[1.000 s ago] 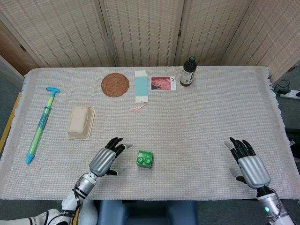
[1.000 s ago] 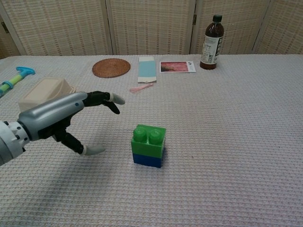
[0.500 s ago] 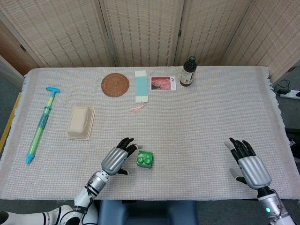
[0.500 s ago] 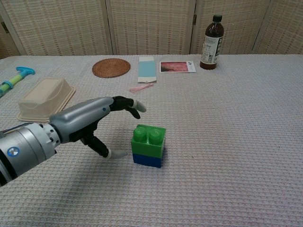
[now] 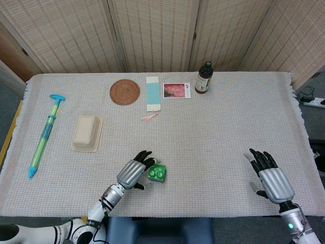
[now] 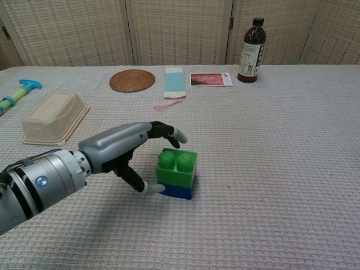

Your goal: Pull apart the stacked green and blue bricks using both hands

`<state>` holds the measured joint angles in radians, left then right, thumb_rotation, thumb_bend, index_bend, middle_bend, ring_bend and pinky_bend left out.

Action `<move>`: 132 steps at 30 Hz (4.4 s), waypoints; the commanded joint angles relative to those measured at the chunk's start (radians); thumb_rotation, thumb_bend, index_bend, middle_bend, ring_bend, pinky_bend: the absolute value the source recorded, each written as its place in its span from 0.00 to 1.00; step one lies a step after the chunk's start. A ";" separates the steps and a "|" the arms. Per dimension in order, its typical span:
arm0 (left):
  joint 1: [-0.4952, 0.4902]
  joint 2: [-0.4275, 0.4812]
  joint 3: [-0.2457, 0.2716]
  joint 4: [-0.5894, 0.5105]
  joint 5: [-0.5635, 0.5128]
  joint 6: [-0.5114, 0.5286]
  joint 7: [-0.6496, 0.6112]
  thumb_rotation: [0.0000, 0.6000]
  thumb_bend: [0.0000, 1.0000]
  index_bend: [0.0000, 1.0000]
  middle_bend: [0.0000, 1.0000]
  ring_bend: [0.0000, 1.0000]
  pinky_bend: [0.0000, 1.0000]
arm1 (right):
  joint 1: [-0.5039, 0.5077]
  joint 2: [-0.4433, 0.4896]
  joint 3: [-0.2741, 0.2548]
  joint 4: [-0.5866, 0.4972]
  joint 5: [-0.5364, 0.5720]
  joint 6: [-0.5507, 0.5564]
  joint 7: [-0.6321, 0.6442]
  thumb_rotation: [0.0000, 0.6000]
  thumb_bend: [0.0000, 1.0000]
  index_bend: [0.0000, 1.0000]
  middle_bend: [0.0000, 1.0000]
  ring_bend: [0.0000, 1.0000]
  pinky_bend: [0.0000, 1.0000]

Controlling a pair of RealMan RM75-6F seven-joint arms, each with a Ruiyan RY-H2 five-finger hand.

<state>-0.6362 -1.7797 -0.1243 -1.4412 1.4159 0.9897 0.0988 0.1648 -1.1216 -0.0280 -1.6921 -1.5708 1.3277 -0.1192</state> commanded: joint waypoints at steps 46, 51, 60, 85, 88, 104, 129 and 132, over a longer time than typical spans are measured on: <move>0.093 0.049 0.001 -0.080 0.039 0.243 -0.122 1.00 0.42 0.77 0.86 0.40 0.00 | 0.236 -0.221 -0.001 0.318 -0.110 -0.247 0.652 1.00 0.41 0.00 0.00 0.00 0.00; 0.094 0.055 -0.008 -0.099 0.037 0.247 -0.132 1.00 0.42 0.77 0.86 0.39 0.00 | 0.313 -0.311 -0.005 0.442 -0.136 -0.267 1.007 1.00 0.41 0.00 0.03 0.02 0.02; 0.100 0.049 -0.013 -0.086 0.056 0.273 -0.161 1.00 0.42 0.77 0.87 0.39 0.00 | 0.394 -0.467 -0.008 0.611 -0.148 -0.265 1.240 1.00 0.41 0.01 0.09 0.09 0.13; 0.103 0.049 -0.015 -0.110 0.045 0.267 -0.152 1.00 0.42 0.77 0.87 0.39 0.00 | 0.518 -0.618 0.007 0.596 -0.126 -0.229 1.350 1.00 0.41 0.03 0.11 0.10 0.13; 0.101 0.052 -0.011 -0.115 0.044 0.256 -0.151 1.00 0.42 0.77 0.87 0.39 0.00 | 0.524 -0.636 0.014 0.600 -0.110 -0.233 1.345 1.00 0.41 0.05 0.12 0.13 0.13; 0.100 0.048 -0.014 -0.111 0.053 0.259 -0.185 1.00 0.42 0.77 0.87 0.39 0.00 | 0.547 -0.731 0.034 0.635 -0.062 -0.249 1.341 1.00 0.41 0.10 0.16 0.15 0.16; 0.102 0.038 -0.004 -0.092 0.065 0.260 -0.221 1.00 0.42 0.77 0.87 0.39 0.00 | 0.563 -0.789 0.065 0.630 -0.015 -0.268 1.325 1.00 0.41 0.32 0.31 0.26 0.29; 0.103 0.036 -0.003 -0.090 0.065 0.260 -0.223 1.00 0.42 0.77 0.87 0.39 0.00 | 0.560 -0.795 0.073 0.628 -0.008 -0.262 1.312 1.00 0.41 0.36 0.34 0.29 0.35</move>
<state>-0.5333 -1.7433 -0.1272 -1.5313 1.4806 1.2498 -0.1239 0.7258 -1.9143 0.0422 -1.0636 -1.5813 1.0633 1.1963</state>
